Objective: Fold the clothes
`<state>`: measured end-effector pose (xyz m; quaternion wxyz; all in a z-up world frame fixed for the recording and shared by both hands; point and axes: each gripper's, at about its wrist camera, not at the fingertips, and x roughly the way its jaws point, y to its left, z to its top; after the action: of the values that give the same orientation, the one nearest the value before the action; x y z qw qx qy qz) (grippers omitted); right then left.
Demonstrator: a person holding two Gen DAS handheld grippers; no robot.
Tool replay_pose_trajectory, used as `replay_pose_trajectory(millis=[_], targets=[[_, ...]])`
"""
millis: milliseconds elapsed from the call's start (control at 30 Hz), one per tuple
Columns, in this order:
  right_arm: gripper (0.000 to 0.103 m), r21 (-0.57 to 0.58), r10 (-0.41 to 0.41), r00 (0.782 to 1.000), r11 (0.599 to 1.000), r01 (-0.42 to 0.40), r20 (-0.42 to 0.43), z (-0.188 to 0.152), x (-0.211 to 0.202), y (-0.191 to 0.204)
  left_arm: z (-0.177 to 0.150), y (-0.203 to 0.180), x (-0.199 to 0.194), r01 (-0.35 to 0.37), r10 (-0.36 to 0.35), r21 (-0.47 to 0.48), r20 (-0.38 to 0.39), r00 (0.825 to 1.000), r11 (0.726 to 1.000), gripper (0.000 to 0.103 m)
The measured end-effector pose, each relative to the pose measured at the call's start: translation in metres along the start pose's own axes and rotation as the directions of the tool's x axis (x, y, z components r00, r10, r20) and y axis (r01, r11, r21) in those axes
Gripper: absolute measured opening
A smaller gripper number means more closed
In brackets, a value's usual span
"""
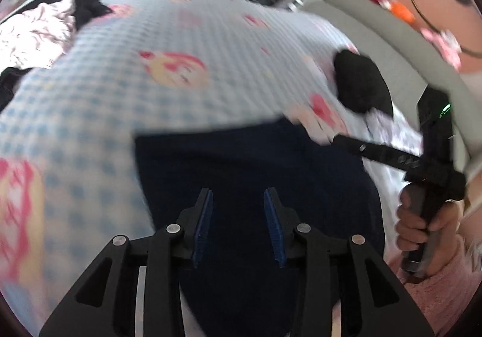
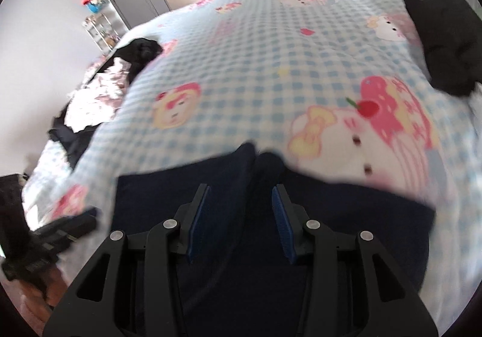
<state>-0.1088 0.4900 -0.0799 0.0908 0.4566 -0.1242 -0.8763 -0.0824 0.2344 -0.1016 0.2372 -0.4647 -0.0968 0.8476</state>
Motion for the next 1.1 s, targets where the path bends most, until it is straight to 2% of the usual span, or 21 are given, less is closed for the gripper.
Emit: replay_pose_trajectory(millis=[200,333,367,433,567,667,733,767,833,867,933,1000,1100], targets=[[0.043,-0.031,-0.091,0.996,0.995,0.091,0.013,-0.091,-0.051,0.013,-0.05,-0.035,-0.002,0.036,-0.035,0.025,-0.06,0.998,0.999,0.037],[0.043,0.014,-0.092,0.994,0.996,0.093,-0.051,-0.138,-0.048,0.001,-0.081,-0.056,0.001,0.052,-0.048,0.046,-0.101,0.994,0.998,0.037],[0.043,0.013,-0.11,0.992,0.994,0.111,-0.053,-0.147,-0.048,-0.001,-0.087,-0.061,0.003,0.044,-0.037,0.056,-0.114,0.993,0.997,0.037],[0.043,0.011,-0.146,0.988,0.989,0.147,-0.059,-0.165,-0.048,-0.005,-0.098,-0.065,0.008,-0.016,0.028,0.087,-0.142,0.99,0.996,0.037],[0.04,-0.011,-0.176,0.982,0.984,0.176,-0.064,-0.177,-0.059,-0.011,-0.104,-0.06,0.004,-0.046,0.054,0.045,-0.207,0.977,0.998,0.037],[0.04,0.037,-0.153,0.988,0.988,0.153,-0.007,-0.188,-0.082,-0.02,-0.1,-0.066,-0.021,-0.02,0.024,0.038,-0.124,0.992,0.999,0.037],[0.04,0.099,-0.138,0.99,0.986,0.134,0.032,-0.195,-0.096,-0.032,-0.099,-0.066,-0.027,-0.03,0.033,0.03,-0.093,0.995,0.999,0.037],[0.04,0.126,-0.151,0.988,0.981,0.145,0.039,-0.198,-0.1,-0.038,-0.1,-0.064,-0.025,-0.051,0.053,0.024,-0.106,0.993,0.998,0.037],[0.04,0.16,-0.228,0.974,0.961,0.225,0.002,-0.202,-0.1,-0.054,-0.103,-0.058,-0.017,-0.092,0.093,0.013,-0.148,0.985,0.996,0.037],[0.04,0.172,-0.241,0.97,0.955,0.241,-0.018,-0.203,-0.099,-0.062,-0.106,-0.055,-0.015,-0.11,0.11,0.009,-0.163,0.981,0.994,0.037],[0.04,0.225,-0.206,0.977,0.951,0.211,-0.046,-0.208,-0.1,-0.078,-0.111,-0.052,-0.014,-0.132,0.13,0.003,-0.17,0.977,0.991,0.037],[0.04,0.242,-0.193,0.98,0.949,0.2,-0.051,-0.21,-0.102,-0.081,-0.113,-0.049,-0.021,-0.126,0.122,-0.018,-0.148,0.981,0.992,0.037],[0.041,0.232,-0.161,0.987,0.96,0.157,-0.001,-0.211,-0.111,-0.075,-0.11,-0.041,-0.036,-0.087,0.081,-0.072,-0.077,0.994,0.994,0.037]])
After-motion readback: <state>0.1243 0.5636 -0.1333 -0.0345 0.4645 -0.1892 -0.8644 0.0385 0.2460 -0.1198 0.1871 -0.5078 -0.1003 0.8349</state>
